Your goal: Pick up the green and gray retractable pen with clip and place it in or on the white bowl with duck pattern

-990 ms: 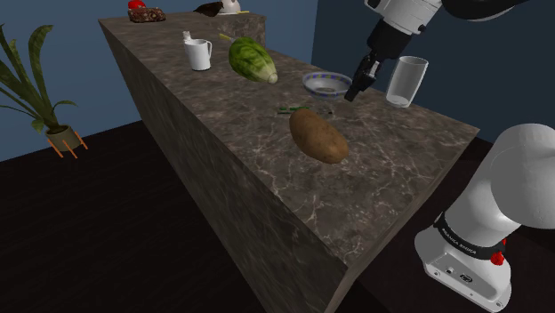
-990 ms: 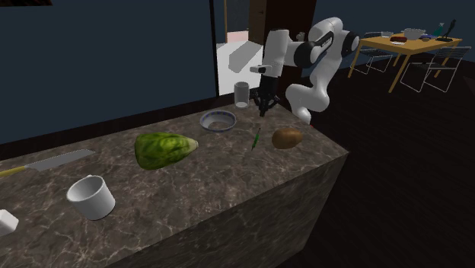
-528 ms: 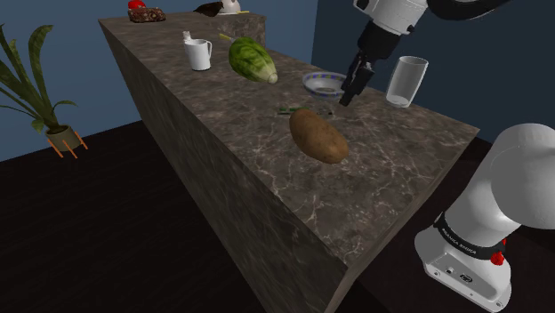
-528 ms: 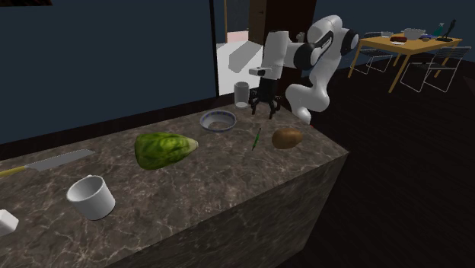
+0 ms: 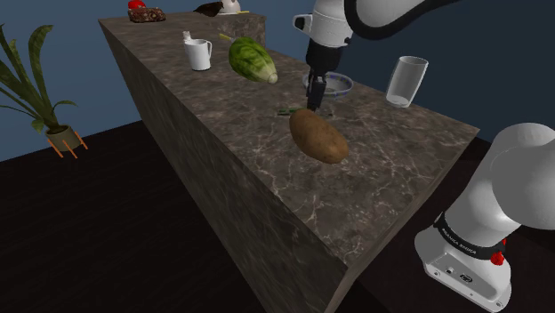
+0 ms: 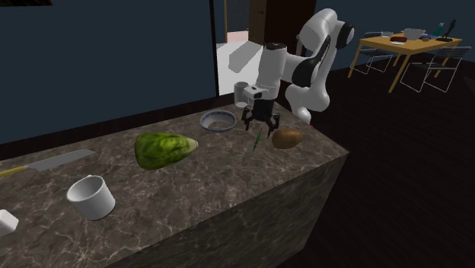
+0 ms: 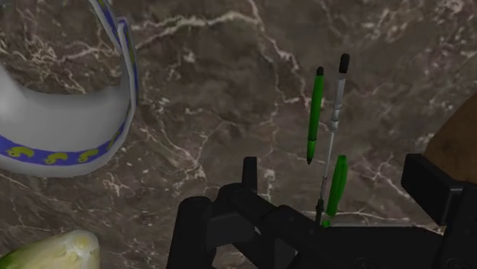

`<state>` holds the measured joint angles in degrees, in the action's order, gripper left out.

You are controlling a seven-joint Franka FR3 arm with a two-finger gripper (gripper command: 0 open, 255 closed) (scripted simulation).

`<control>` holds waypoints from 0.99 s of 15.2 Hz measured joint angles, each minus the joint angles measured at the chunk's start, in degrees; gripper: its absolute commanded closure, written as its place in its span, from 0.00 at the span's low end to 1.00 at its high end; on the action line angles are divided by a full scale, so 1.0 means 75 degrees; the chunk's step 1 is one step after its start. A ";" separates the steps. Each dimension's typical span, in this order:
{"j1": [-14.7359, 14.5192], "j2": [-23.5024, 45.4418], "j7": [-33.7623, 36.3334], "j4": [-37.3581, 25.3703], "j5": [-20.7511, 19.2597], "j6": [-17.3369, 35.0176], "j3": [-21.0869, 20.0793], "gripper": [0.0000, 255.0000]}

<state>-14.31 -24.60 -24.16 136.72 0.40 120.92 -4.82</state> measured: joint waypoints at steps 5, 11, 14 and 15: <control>0.0015 0.0360 0.0067 0.0059 -0.0072 0.0510 -0.0049 0.00; 0.0023 0.0515 0.0059 0.0220 -0.0093 0.1437 -0.0027 0.00; 0.0014 0.0411 0.0062 0.0236 -0.0085 0.1126 -0.0020 1.00; 0.0009 0.0391 0.0065 0.0250 -0.0080 0.1192 -0.0022 1.00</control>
<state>-14.24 -21.66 -23.67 138.60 -0.20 129.86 -4.99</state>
